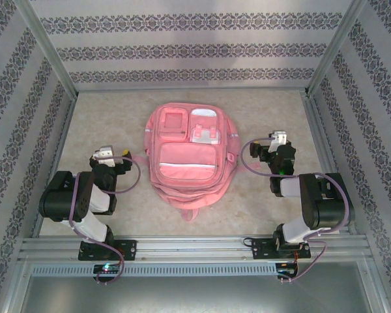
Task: Pack the student bag
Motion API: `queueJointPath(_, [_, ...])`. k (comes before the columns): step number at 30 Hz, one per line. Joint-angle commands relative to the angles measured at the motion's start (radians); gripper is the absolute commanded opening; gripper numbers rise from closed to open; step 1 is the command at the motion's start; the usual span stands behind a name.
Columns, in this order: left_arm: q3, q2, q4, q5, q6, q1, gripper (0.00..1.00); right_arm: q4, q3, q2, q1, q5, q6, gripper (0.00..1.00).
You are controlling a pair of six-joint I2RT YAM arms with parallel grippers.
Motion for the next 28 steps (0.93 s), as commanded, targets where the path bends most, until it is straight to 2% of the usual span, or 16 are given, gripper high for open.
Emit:
queueJointPath(1, [-0.005,0.006,0.062,-0.005,-0.013,-0.002,1.00,0.013,0.001,-0.002,-0.002,-0.018,-0.007,0.98])
queueJointPath(28, [0.007,0.010,0.053,-0.013,-0.015,0.000,1.00,0.013,0.001,-0.002,-0.004,-0.018,-0.007,0.98])
